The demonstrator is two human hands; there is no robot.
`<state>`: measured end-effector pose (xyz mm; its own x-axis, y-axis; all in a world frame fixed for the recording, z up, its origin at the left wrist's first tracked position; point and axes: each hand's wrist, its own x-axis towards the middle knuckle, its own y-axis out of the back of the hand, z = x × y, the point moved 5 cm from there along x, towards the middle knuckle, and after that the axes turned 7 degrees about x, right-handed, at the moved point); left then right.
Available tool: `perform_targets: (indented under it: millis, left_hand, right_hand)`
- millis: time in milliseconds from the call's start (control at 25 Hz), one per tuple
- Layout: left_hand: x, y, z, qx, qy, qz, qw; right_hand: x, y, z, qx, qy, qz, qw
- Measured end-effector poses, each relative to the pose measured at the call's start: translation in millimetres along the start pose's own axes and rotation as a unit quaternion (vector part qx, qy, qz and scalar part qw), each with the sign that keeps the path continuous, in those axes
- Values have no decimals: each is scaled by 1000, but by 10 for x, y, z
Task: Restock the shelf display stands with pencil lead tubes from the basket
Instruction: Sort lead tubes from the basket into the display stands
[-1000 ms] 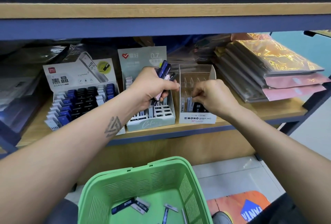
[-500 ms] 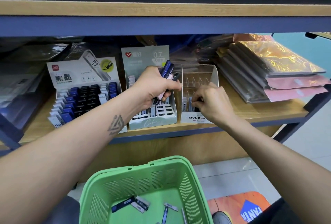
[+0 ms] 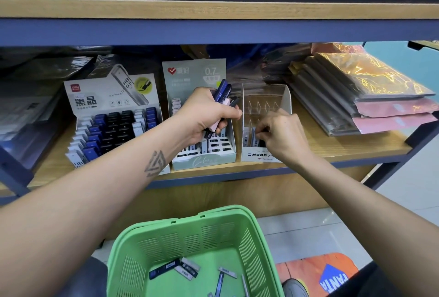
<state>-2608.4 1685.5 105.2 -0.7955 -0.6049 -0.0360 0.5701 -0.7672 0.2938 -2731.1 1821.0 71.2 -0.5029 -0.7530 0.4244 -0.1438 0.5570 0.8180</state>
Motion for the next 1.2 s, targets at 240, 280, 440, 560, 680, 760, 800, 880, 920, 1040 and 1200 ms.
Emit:
perform_targets:
  millis: [240, 280, 440, 560, 680, 760, 800, 880, 920, 1040, 1200]
  left_hand:
    - [12, -50, -6, -19, 11, -36, 999]
    - [9, -73, -10, -26, 17, -54, 998]
    - [-14, -189, -70, -41, 55, -96, 993]
    - [5, -206, -83, -46, 53, -91, 993]
    - [12, -180, -68, -33, 45, -87, 995]
    - [-4, -162, -69, -22, 42, -92, 995]
    - [-11, -152, -71, -23, 44, -98, 994]
    - [-23, -96, -72, -40, 55, -108, 992]
    - [-28, -45, -70, -49, 61, -113, 991]
    - [-42, 126, -65, -55, 73, -124, 988]
    - [-100, 302, -84, -27, 65, -109, 992]
  right_hand:
    - [41, 58, 48, -2, 0, 20, 1000]
    - [59, 97, 41, 23, -11, 39, 999]
    - [137, 134, -53, 375, -89, -4, 923]
    - [156, 94, -179, 531, -104, -68, 838]
    - [173, 119, -232, 566, -93, -83, 815]
    - [175, 122, -268, 551, -82, -96, 825]
    - [180, 128, -255, 549, -86, -89, 826]
    - [208, 155, -171, 562, -104, -65, 818]
    - [225, 174, -136, 573, -110, -57, 810]
    - [260, 183, -135, 605, -101, -54, 788]
    - [277, 72, -277, 642, -95, -60, 759]
